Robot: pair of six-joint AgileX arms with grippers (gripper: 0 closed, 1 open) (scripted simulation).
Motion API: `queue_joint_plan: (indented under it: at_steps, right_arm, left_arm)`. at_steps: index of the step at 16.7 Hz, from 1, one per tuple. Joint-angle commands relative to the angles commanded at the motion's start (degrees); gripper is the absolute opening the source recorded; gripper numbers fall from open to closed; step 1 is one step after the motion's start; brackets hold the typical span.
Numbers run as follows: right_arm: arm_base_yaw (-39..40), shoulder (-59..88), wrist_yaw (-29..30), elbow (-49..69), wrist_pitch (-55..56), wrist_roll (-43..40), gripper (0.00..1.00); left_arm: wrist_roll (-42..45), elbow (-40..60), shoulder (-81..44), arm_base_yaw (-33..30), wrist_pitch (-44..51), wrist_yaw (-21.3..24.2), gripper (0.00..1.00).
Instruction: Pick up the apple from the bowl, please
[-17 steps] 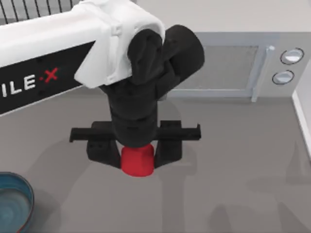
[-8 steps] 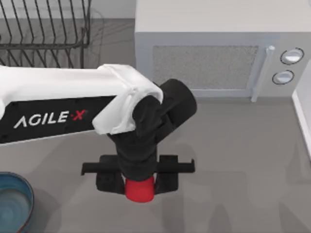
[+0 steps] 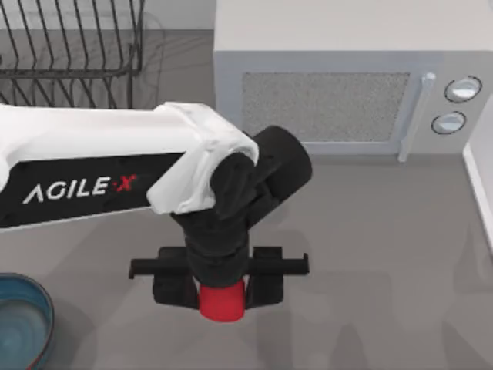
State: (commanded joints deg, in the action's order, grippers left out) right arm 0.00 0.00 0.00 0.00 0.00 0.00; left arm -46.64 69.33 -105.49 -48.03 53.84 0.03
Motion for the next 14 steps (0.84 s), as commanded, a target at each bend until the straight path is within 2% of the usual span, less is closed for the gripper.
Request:
queue_joint_plan:
  at_steps: [8, 14]
  right_arm:
    - [0.0, 0.0, 0.0, 0.0, 0.0, 0.0, 1.0]
    - [0.0, 0.0, 0.0, 0.0, 0.0, 0.0, 1.0]
  left_arm:
    - [0.0, 0.0, 0.0, 0.0, 0.0, 0.0, 0.98]
    - [0.0, 0.0, 0.0, 0.0, 0.0, 0.0, 1.0]
